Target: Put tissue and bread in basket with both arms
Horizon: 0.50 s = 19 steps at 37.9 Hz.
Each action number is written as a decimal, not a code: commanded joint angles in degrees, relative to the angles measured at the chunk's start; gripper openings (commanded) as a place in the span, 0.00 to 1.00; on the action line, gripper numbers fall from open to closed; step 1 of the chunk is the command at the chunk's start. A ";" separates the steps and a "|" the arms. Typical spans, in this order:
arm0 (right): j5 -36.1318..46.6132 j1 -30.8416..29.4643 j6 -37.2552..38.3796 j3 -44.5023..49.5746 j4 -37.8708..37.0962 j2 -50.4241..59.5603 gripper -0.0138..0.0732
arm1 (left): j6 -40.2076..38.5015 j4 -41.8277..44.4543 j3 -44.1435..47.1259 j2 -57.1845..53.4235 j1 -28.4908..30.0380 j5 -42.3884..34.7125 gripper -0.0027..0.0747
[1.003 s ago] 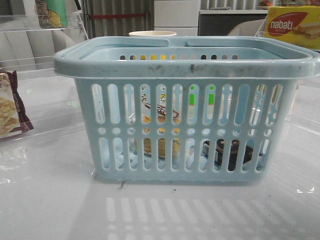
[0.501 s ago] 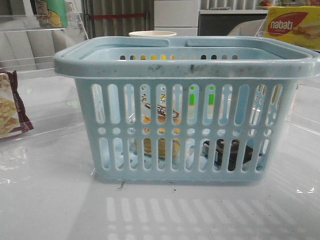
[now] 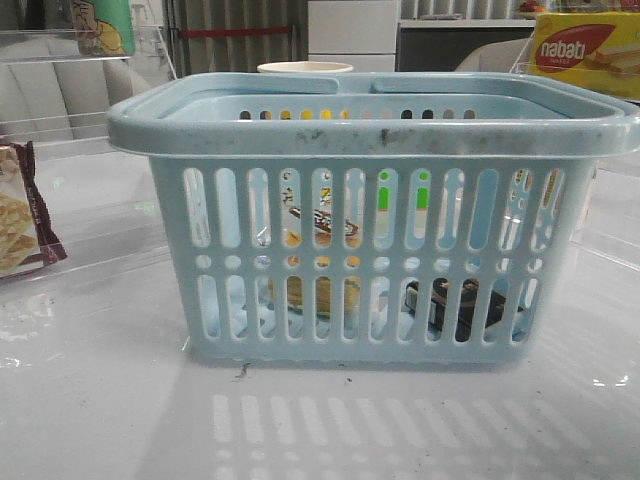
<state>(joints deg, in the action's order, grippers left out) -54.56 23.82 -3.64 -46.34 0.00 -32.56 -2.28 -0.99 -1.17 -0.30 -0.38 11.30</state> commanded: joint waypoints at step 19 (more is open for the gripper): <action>3.83 -0.04 0.09 -1.46 -0.45 -0.12 0.22 | -0.46 4.46 1.54 -1.15 -1.52 -15.42 0.15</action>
<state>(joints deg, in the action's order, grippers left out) -54.56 23.82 -3.64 -46.34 0.00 -32.56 -2.28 3.37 0.41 -0.30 -1.36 1.50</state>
